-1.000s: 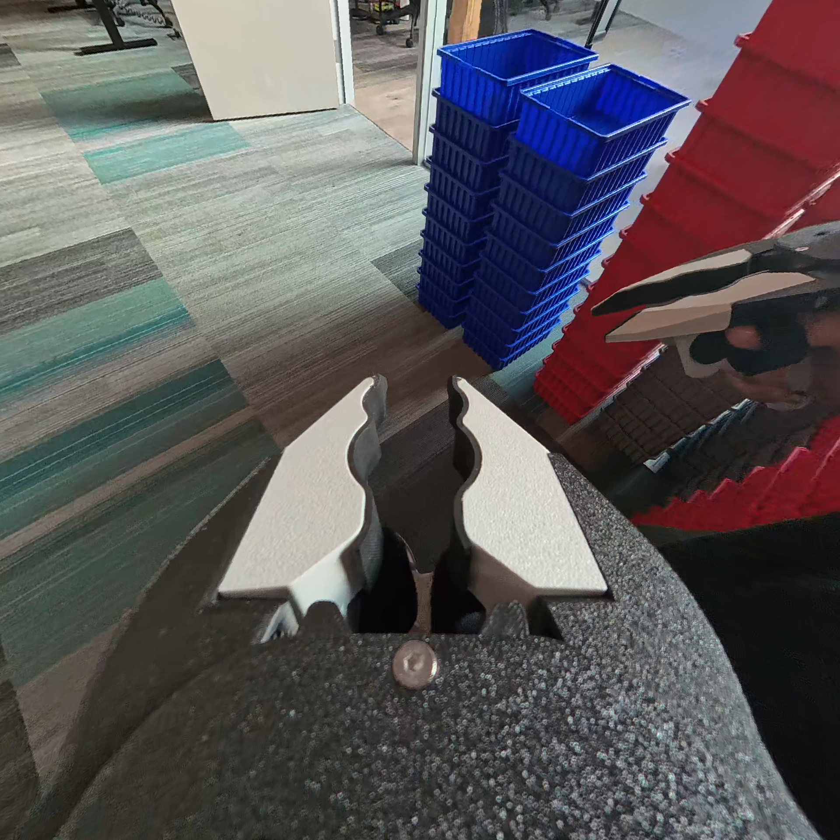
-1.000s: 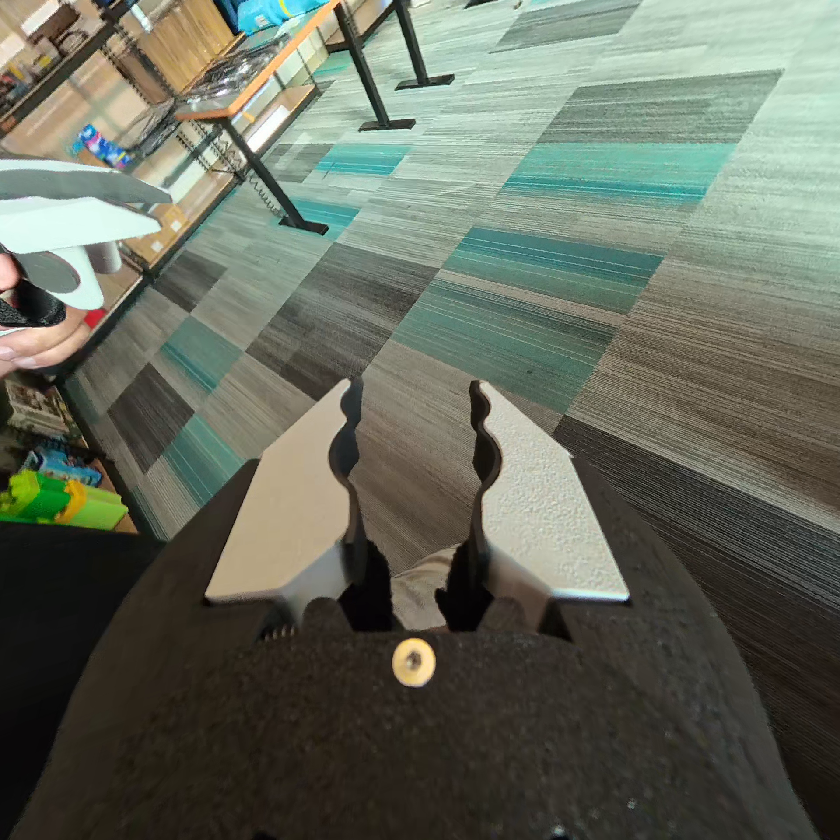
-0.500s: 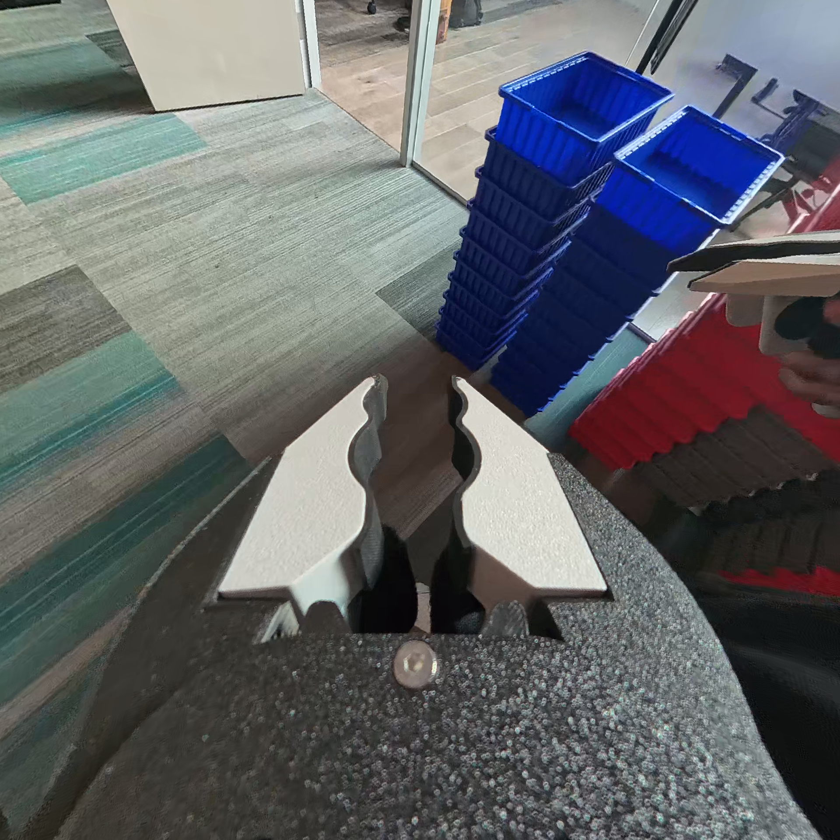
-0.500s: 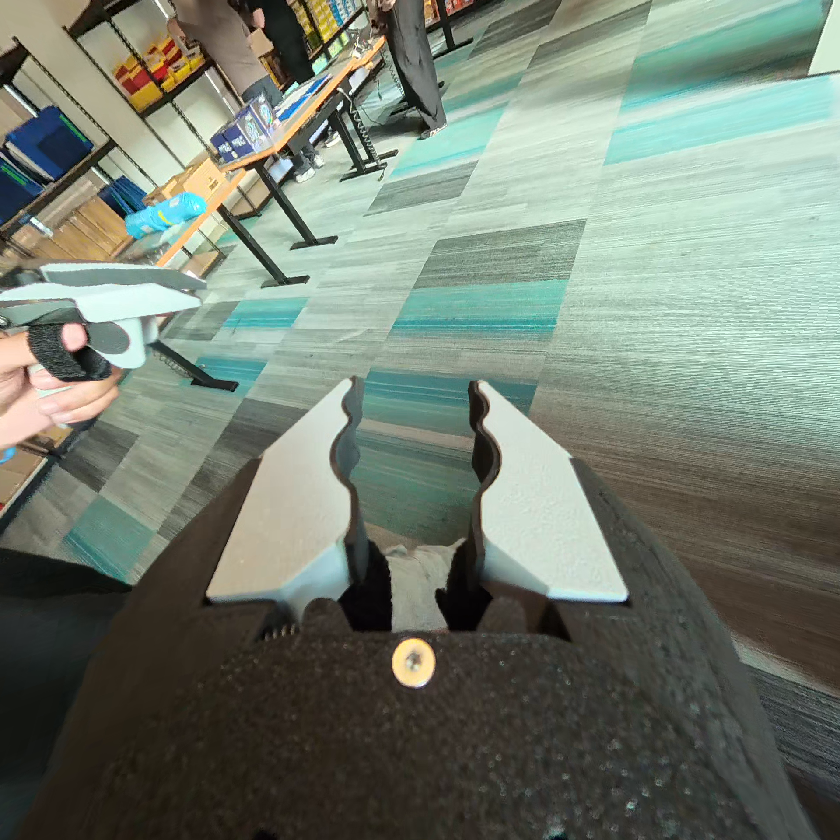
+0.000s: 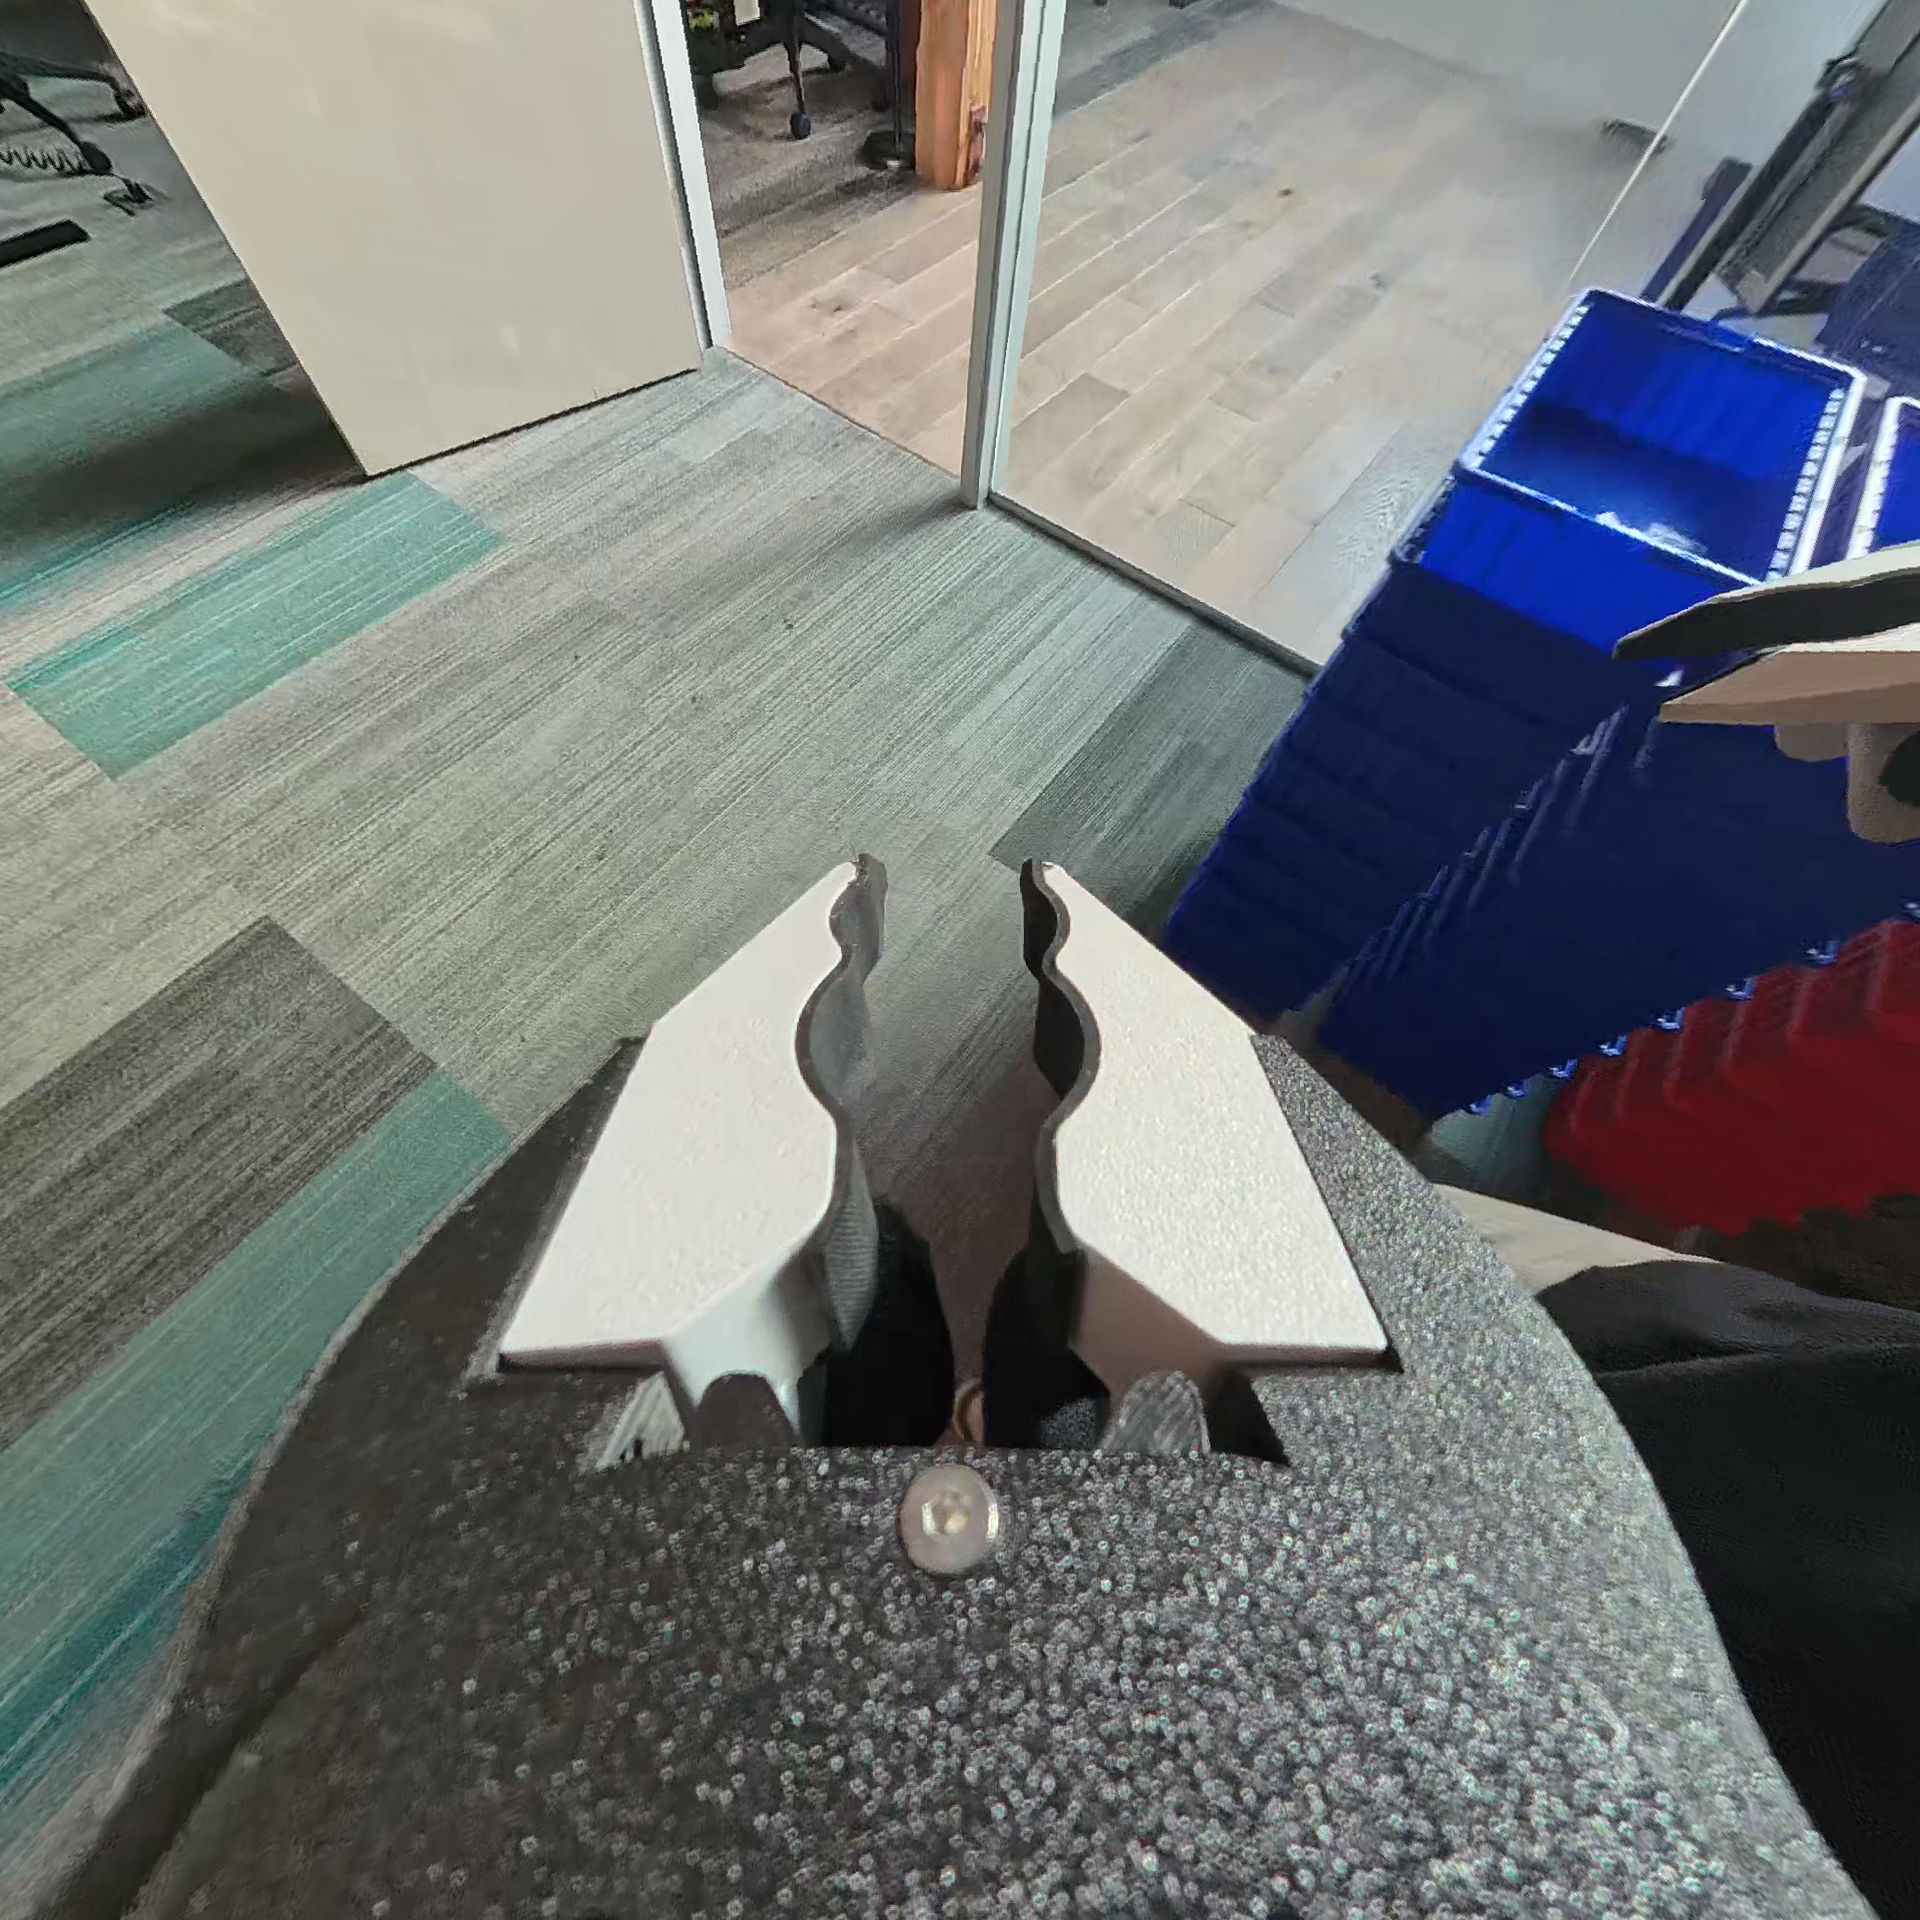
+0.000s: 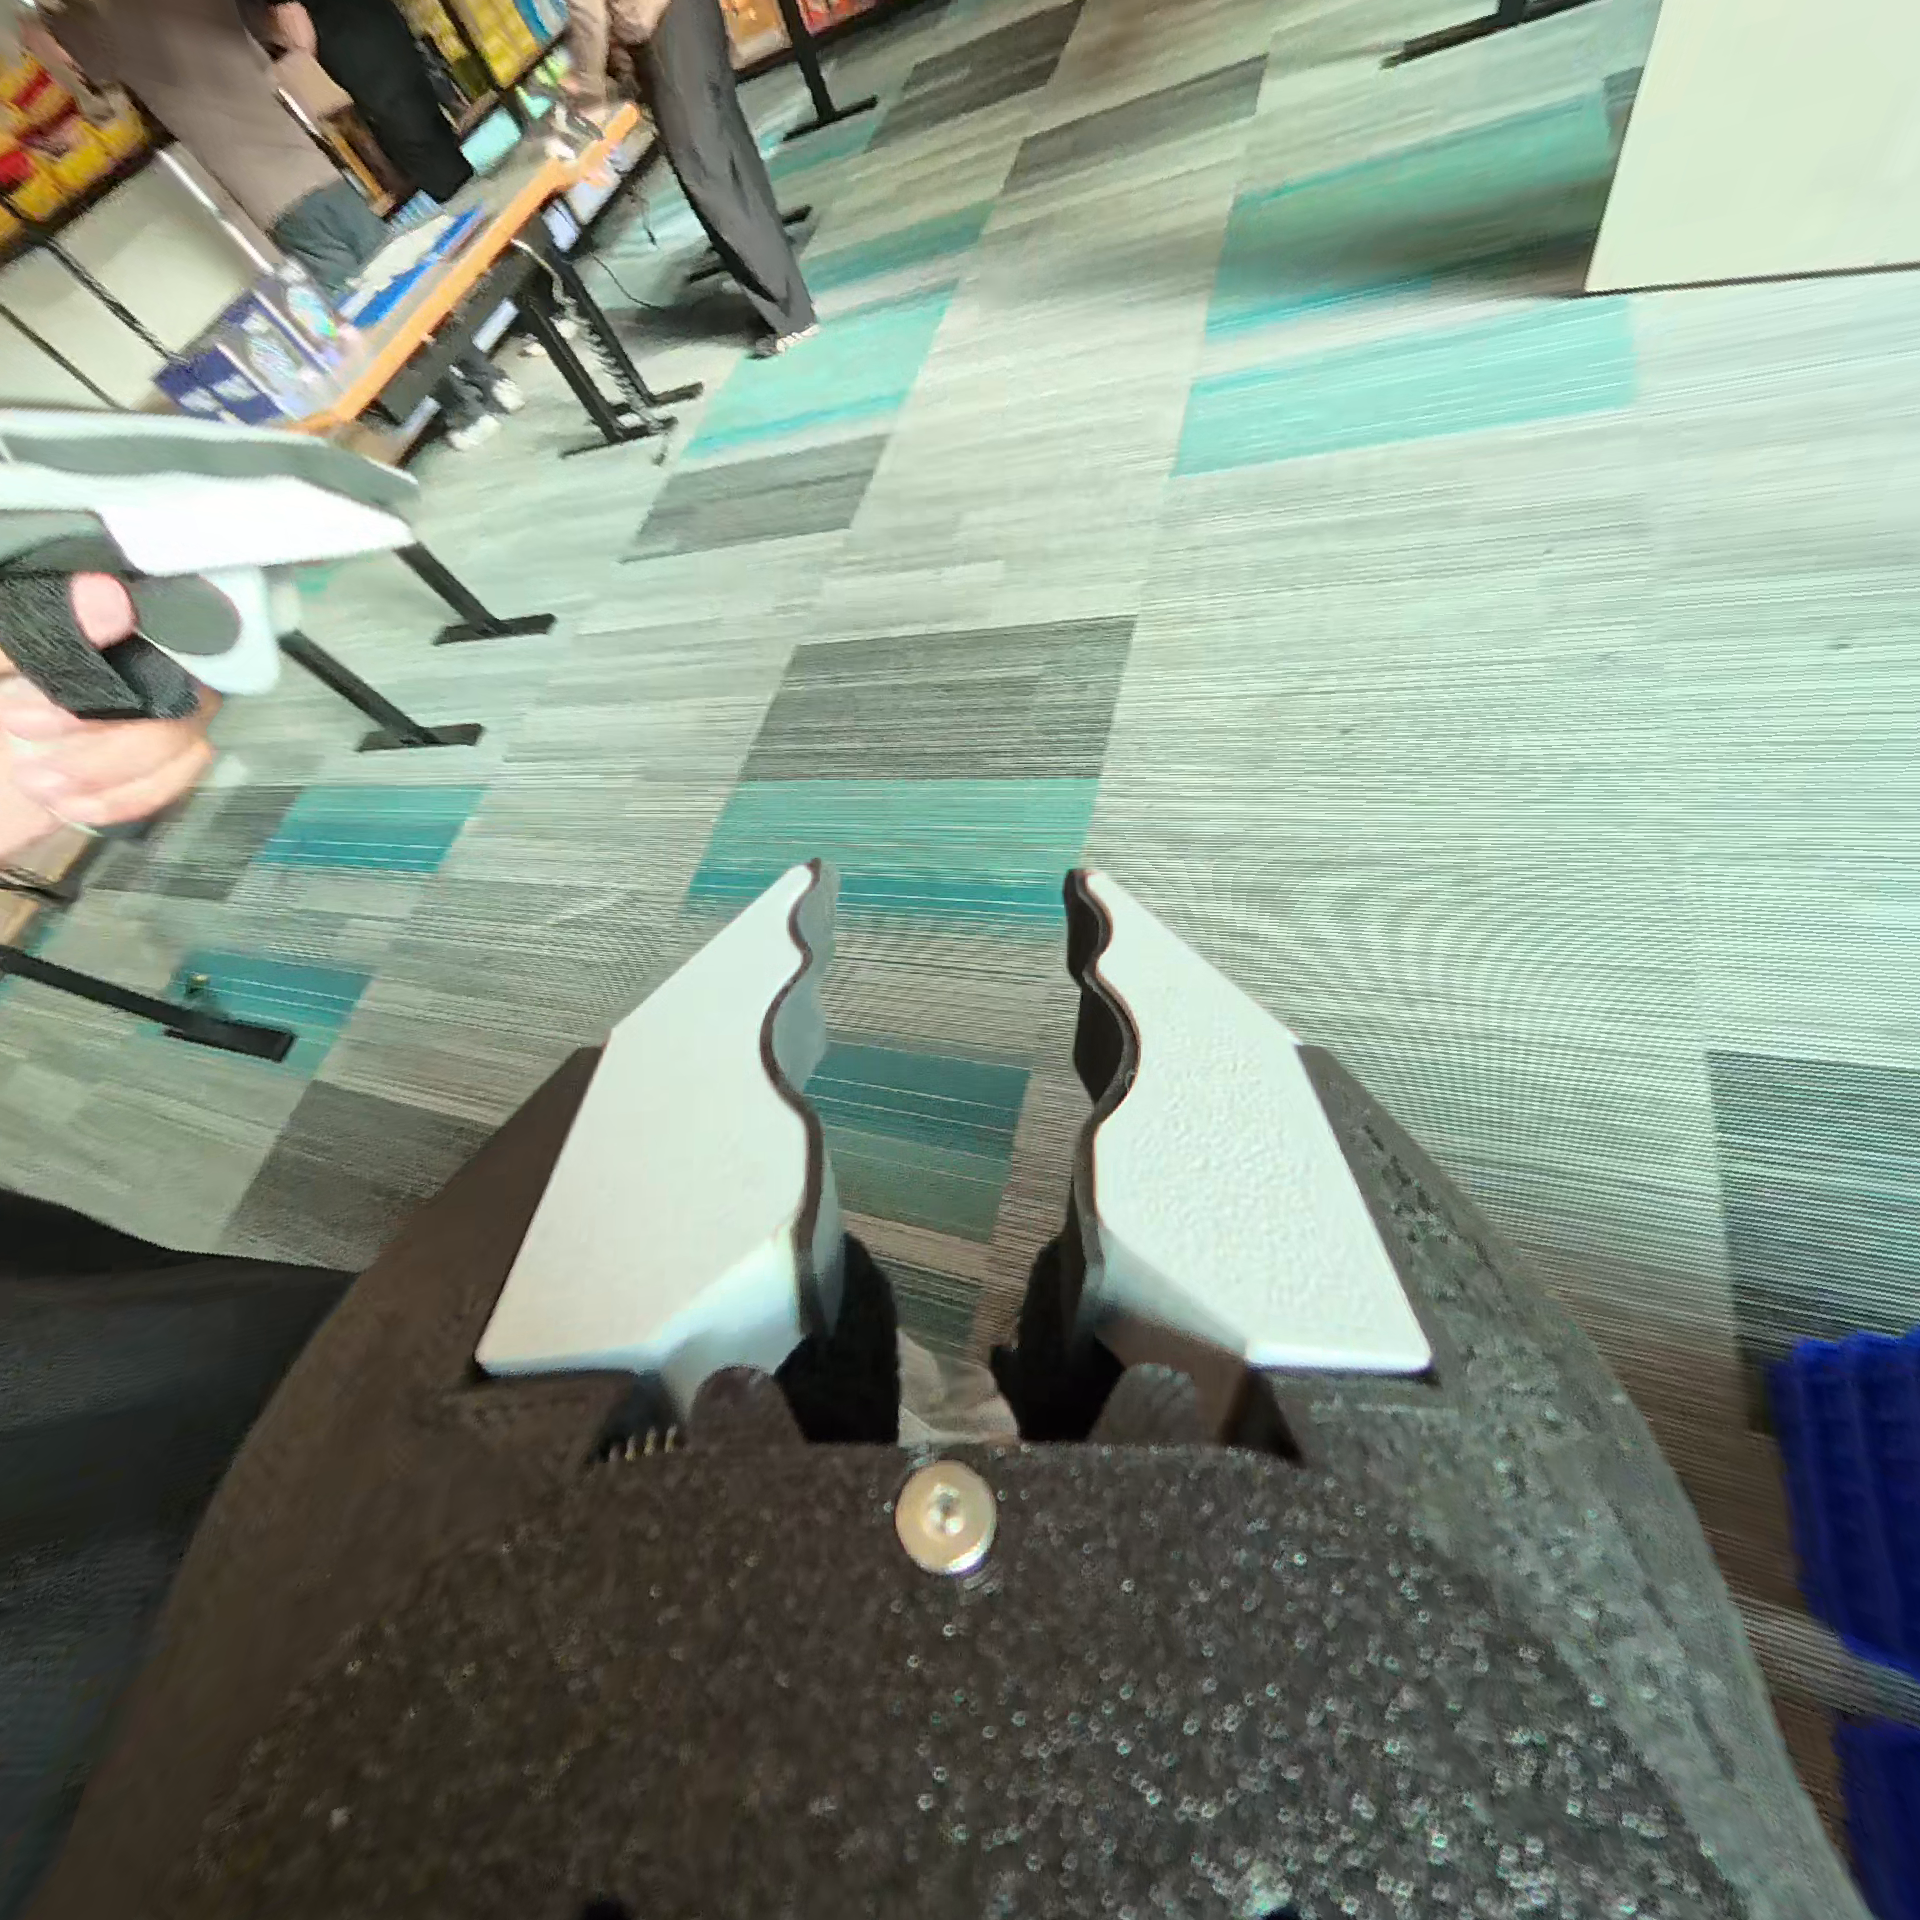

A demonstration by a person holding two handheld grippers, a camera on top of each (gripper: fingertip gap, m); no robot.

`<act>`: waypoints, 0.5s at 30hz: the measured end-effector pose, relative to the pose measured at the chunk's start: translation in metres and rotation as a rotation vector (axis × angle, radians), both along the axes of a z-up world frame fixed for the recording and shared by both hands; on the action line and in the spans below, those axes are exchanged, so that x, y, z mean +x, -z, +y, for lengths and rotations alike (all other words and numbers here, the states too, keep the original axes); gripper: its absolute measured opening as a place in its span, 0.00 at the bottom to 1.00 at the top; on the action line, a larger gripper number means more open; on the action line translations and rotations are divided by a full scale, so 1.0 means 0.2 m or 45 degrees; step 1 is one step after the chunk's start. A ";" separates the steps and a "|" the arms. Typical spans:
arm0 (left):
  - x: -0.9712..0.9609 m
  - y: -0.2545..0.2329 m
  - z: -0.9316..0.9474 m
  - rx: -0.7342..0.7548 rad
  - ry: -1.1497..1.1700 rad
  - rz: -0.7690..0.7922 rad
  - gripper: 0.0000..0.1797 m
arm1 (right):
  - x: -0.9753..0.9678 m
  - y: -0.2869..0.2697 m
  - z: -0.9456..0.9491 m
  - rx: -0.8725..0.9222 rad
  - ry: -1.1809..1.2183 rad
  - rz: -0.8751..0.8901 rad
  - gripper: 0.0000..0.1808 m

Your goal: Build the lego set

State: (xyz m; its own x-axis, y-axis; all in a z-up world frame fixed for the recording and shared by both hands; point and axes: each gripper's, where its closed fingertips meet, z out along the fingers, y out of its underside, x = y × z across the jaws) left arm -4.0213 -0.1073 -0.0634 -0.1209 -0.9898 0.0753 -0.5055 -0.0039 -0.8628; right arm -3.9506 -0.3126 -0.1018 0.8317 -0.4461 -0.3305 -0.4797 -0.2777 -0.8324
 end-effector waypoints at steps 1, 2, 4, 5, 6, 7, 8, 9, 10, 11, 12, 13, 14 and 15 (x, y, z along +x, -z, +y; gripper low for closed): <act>0.13 -0.01 0.08 0.026 0.009 -0.002 0.14 | 0.13 0.01 0.06 -0.020 0.014 0.005 0.25; 0.27 -0.03 0.15 0.050 0.023 -0.016 0.14 | 0.26 0.01 0.12 -0.008 0.032 0.022 0.25; 0.55 -0.04 0.27 0.067 0.056 -0.035 0.14 | 0.52 0.02 0.26 0.052 0.079 0.055 0.25; 0.69 -0.04 0.32 0.061 0.080 -0.035 0.14 | 0.66 0.05 0.33 0.065 0.100 0.068 0.25; 0.84 -0.03 0.36 0.051 0.108 -0.043 0.14 | 0.80 0.09 0.40 0.067 0.113 0.079 0.25; 1.00 -0.01 0.40 0.041 0.137 -0.058 0.14 | 0.95 0.13 0.47 0.067 0.120 0.082 0.25; 1.16 0.00 0.44 0.033 0.167 -0.067 0.14 | 1.10 0.18 0.54 0.067 0.130 0.083 0.25; 1.32 0.03 0.48 0.034 0.193 -0.063 0.14 | 1.26 0.23 0.61 0.069 0.138 0.091 0.25; 1.49 0.06 0.53 0.046 0.207 -0.051 0.14 | 1.42 0.26 0.69 0.072 0.139 0.111 0.26; 1.66 0.08 0.59 0.062 0.214 -0.037 0.14 | 1.58 0.29 0.76 0.078 0.137 0.133 0.26; 1.84 0.10 0.63 0.069 0.226 -0.026 0.14 | 1.75 0.30 0.82 0.096 0.138 0.134 0.26; 2.01 0.11 0.68 0.066 0.245 -0.017 0.13 | 1.92 0.29 0.88 0.119 0.150 0.111 0.24; 2.19 0.12 0.72 0.056 0.258 -0.001 0.13 | 2.11 0.28 0.93 0.123 0.170 0.090 0.24; 2.37 0.11 0.77 0.044 0.264 0.028 0.13 | 2.29 0.26 0.97 0.108 0.182 0.088 0.24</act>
